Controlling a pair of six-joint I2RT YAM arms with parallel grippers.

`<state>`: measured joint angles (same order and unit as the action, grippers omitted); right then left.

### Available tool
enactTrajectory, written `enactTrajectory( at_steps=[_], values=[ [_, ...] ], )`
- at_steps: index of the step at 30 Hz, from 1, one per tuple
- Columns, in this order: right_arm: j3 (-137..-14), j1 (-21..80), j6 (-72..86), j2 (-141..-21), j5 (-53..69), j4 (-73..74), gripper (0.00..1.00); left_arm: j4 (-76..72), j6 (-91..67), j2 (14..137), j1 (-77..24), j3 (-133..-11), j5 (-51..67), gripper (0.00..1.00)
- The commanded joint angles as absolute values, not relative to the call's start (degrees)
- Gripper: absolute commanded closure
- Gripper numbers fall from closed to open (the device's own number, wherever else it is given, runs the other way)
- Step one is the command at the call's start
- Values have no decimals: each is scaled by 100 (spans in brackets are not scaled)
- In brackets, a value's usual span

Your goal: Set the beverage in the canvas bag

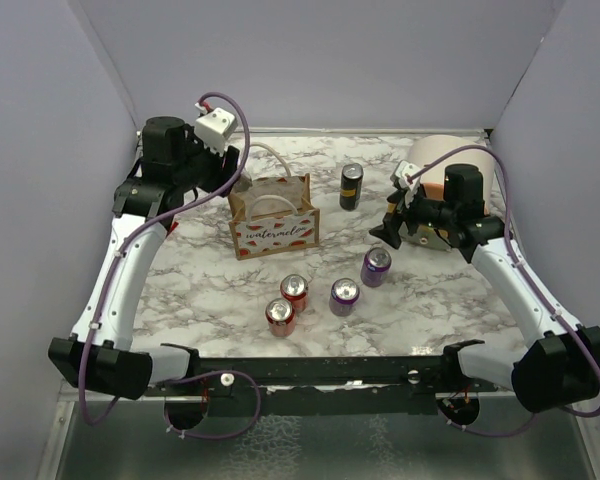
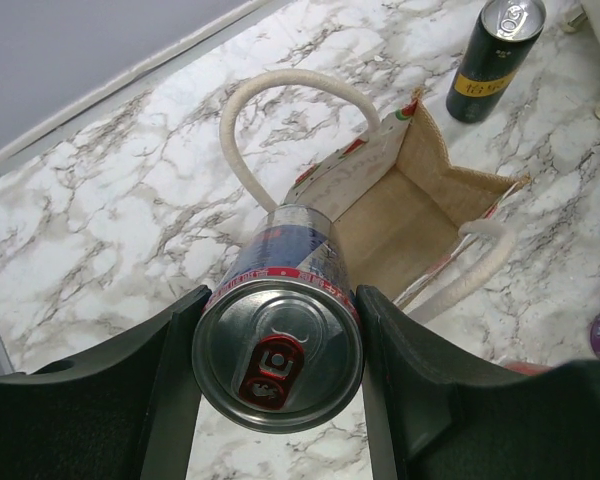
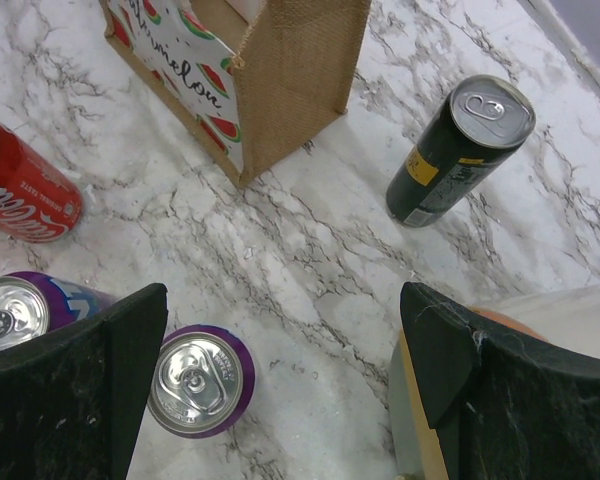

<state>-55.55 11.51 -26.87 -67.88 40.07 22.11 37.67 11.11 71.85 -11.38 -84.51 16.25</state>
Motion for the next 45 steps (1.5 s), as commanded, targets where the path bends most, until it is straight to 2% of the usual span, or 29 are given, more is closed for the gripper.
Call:
enactTrajectory(
  at_steps=[1,8,15,20,26,38,45],
  values=[
    [-5724,1138,-2409,-7010,4514,1822,0,3076,832,7362,-1165,-8592,1997,100],
    [-6385,1485,-1934,-7683,4422,1349,5,2942,690,7776,-1280,-8681,2245,100],
    [-7534,2321,-1232,-8878,3342,1263,11,2918,745,8217,-1380,-8762,2485,100],
    [-8361,2694,-643,-9759,2775,1417,20,2793,785,8418,-1395,-8706,2609,100],
    [-9129,3050,-323,-10648,2246,1810,22,2788,694,8707,-1406,-8739,2809,100],
    [-9196,3320,-187,-11031,1866,2054,26,2911,941,9337,-1482,-8889,2517,100],
    [-8988,3322,-154,-10909,1143,1912,42,3217,1374,9475,-1494,-8863,2024,100]
  ],
)
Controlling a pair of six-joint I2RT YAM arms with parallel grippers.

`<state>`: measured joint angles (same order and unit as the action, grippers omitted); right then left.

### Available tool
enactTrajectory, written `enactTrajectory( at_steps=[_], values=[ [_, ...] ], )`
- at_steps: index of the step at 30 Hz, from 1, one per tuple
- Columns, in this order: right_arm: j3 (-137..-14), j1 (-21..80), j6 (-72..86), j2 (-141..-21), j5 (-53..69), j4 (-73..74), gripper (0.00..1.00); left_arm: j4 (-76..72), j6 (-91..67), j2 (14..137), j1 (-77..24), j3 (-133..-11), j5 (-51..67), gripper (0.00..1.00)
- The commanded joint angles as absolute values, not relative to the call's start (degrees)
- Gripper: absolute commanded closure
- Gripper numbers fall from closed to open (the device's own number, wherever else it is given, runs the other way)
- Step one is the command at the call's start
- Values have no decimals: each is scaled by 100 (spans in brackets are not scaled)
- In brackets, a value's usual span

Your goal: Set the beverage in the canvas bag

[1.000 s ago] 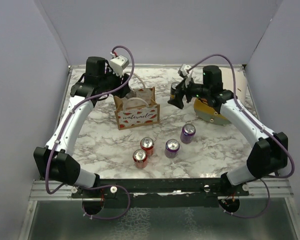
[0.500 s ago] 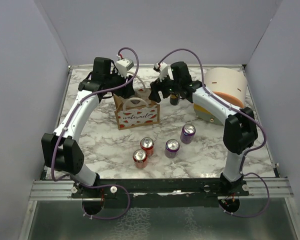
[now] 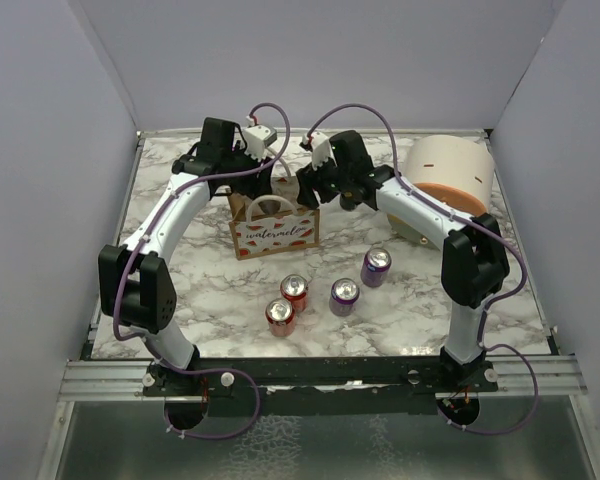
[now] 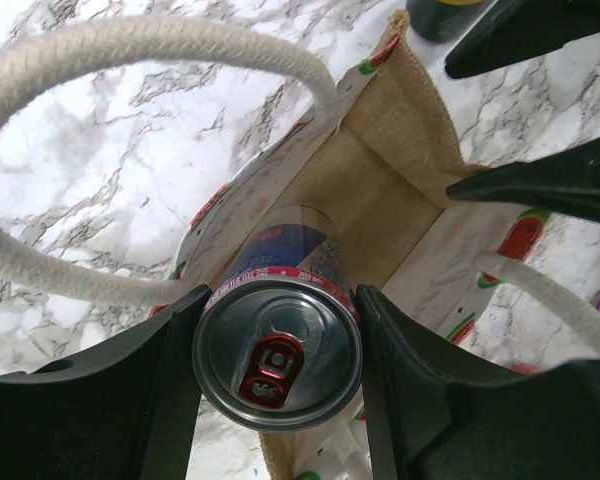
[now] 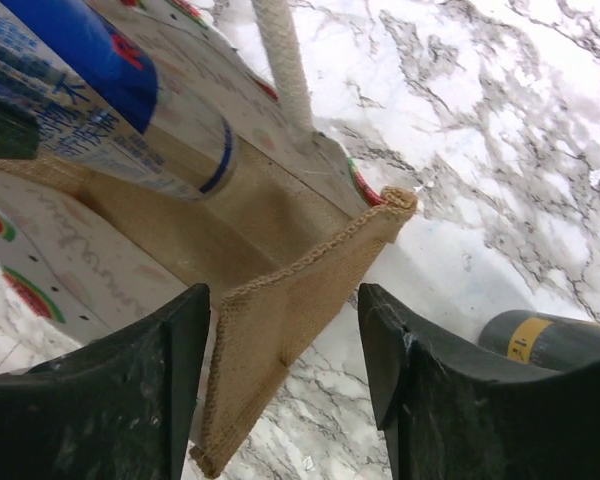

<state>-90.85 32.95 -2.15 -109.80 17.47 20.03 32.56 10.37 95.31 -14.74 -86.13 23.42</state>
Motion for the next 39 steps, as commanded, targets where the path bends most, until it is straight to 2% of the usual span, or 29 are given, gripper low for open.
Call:
enactTrajectory(
  at_steps=[1,7,15,23,39],
  values=[
    [-8949,3322,-150,-10889,1102,1881,45,3271,1436,9487,-1501,-8852,1930,100],
    [-8836,3318,-141,-10850,1094,1828,61,3528,1680,9566,-1512,-8853,1370,100],
    [-8609,3322,-122,-10649,1054,1702,74,3794,1919,9685,-1577,-8924,772,100],
    [-8509,3317,-156,-10491,963,1651,97,3990,2173,10028,-1604,-8983,505,100],
    [-8195,3322,-176,-10358,1289,1445,99,4198,1970,10493,-1608,-8992,1028,100]
  ],
)
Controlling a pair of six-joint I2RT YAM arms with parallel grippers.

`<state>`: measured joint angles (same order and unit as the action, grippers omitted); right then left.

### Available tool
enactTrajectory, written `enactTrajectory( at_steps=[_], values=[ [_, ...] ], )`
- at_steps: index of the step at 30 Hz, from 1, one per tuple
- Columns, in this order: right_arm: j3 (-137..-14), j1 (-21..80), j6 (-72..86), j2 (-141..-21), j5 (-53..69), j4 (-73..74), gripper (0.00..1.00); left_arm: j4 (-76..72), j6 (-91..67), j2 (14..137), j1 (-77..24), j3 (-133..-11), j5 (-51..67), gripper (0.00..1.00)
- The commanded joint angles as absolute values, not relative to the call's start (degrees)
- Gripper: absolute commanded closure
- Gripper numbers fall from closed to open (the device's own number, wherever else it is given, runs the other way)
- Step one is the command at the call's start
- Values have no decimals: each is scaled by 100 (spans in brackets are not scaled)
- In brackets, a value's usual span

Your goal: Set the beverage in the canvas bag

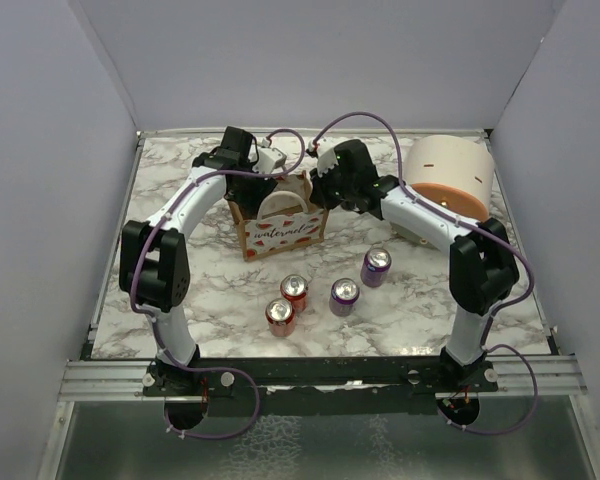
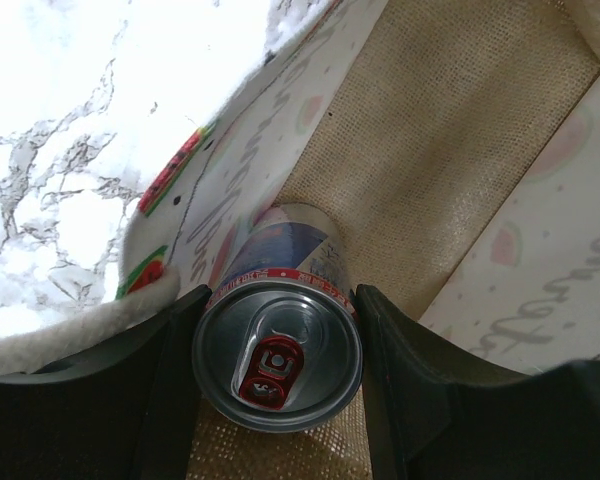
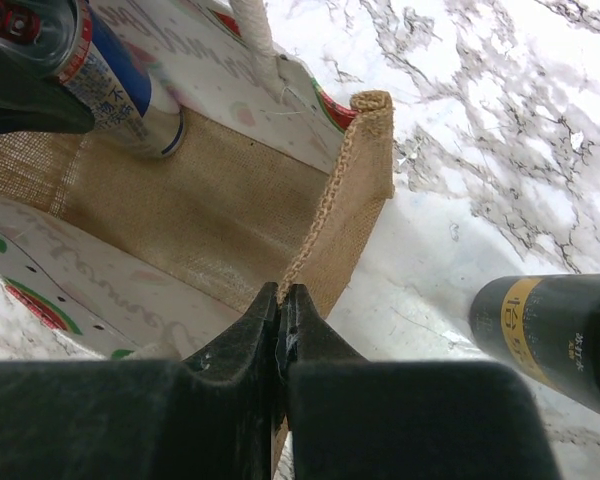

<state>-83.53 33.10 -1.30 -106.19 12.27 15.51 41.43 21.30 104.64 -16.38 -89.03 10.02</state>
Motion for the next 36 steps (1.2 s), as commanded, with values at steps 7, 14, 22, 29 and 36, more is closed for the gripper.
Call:
enactTrajectory(
  at_steps=[7,14,22,29,36],
  values=[
    [-8060,3322,-174,-10337,1542,1341,97,4146,1656,10668,-1608,-8882,1041,93],
    [-8050,3325,-167,-10381,1808,1322,91,4091,1646,10704,-1607,-8774,1185,82],
    [-8446,3329,-122,-10653,1982,1564,82,4217,1702,10709,-1606,-8776,1175,76],
    [-8899,3326,-123,-10986,1948,1819,75,4266,1746,10639,-1607,-8815,1317,67],
    [-9103,3327,-142,-11115,1926,1945,70,4278,1702,10573,-1608,-8900,1375,51]
  ],
)
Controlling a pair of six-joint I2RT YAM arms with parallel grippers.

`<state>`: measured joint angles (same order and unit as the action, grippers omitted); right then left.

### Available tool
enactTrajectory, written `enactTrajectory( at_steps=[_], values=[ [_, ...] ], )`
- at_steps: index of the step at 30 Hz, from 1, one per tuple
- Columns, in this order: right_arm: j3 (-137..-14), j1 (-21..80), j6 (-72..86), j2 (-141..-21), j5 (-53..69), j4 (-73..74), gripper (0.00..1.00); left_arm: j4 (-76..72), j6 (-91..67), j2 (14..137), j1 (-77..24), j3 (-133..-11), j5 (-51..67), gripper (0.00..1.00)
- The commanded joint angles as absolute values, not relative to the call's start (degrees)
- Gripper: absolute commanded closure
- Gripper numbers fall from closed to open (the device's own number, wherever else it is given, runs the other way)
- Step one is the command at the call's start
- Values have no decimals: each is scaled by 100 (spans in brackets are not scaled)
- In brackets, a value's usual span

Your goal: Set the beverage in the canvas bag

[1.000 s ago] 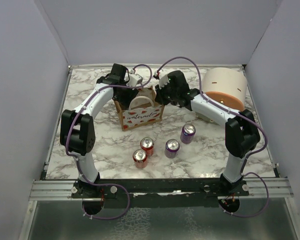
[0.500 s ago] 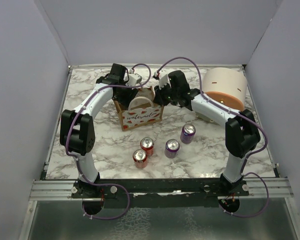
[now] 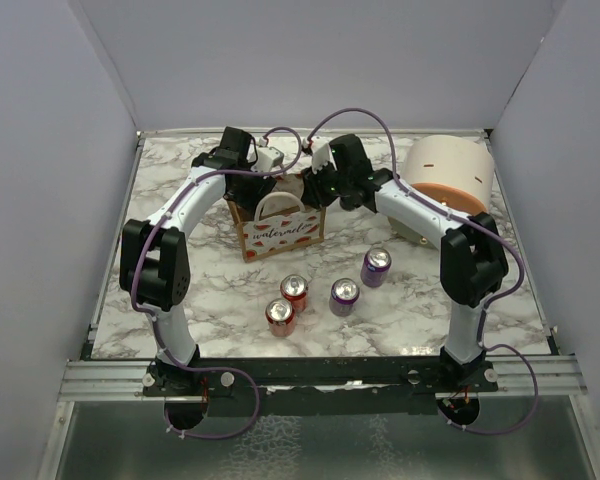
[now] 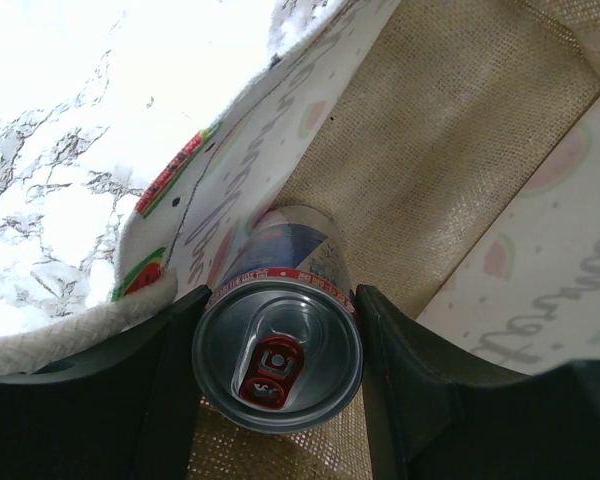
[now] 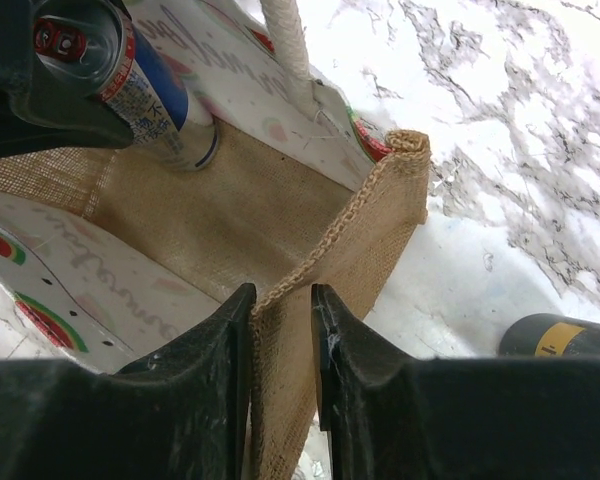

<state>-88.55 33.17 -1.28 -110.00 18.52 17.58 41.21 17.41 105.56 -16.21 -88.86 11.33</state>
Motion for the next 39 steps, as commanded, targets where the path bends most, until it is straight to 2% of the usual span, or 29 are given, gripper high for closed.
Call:
enactTrajectory(
  at_steps=[1,3,11,19,26,39],
  values=[
    [-9113,3323,-155,-11124,1947,1958,69,4276,1694,10567,-1608,-8903,1367,48],
    [-9095,3331,-165,-11121,1953,1962,67,4253,1644,10545,-1608,-8884,1345,41],
    [-9043,3331,-217,-11083,1987,1942,65,4145,1582,10383,-1604,-8807,1235,30],
    [-9042,3329,-239,-11086,2017,1951,65,4178,1529,10274,-1608,-8887,1151,28],
    [-9124,3331,-274,-11069,2056,2006,62,4268,1506,10107,-1608,-9112,1232,24],
    [-9544,3330,-401,-11010,2031,2261,53,4517,1495,9872,-1607,-9595,1352,23]
  ],
)
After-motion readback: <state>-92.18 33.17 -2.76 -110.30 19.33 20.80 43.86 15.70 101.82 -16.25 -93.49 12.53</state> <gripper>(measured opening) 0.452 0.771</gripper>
